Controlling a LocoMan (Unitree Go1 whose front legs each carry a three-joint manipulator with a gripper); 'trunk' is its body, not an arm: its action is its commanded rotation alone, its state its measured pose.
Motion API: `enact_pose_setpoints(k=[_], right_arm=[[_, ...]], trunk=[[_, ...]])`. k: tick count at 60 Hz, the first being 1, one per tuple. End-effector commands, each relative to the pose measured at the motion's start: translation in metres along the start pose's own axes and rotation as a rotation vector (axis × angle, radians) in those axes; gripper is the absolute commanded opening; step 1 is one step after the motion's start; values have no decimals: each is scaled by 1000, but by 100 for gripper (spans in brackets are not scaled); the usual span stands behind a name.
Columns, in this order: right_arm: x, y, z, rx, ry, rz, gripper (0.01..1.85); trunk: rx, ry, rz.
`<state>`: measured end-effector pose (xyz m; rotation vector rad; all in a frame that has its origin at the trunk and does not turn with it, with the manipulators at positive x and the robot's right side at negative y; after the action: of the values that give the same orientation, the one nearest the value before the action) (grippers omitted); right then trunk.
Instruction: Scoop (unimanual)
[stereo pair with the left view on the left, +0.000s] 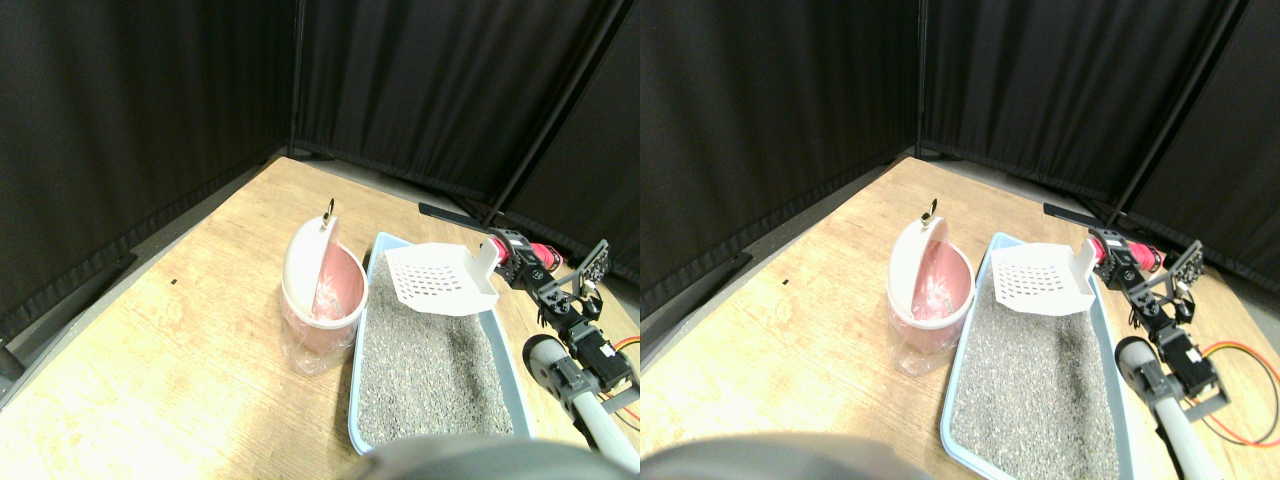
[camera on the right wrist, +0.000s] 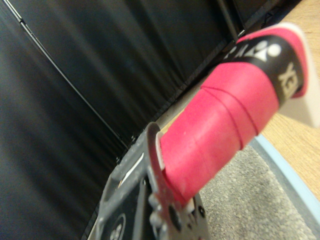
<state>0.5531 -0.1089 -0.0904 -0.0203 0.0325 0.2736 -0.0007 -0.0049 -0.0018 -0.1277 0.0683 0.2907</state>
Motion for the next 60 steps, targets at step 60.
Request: enact_pose_setpoints(k=[60], right_arm=[[-55,-60,-34,309,-209,-102,5]], trunk=[[26,9,-160]])
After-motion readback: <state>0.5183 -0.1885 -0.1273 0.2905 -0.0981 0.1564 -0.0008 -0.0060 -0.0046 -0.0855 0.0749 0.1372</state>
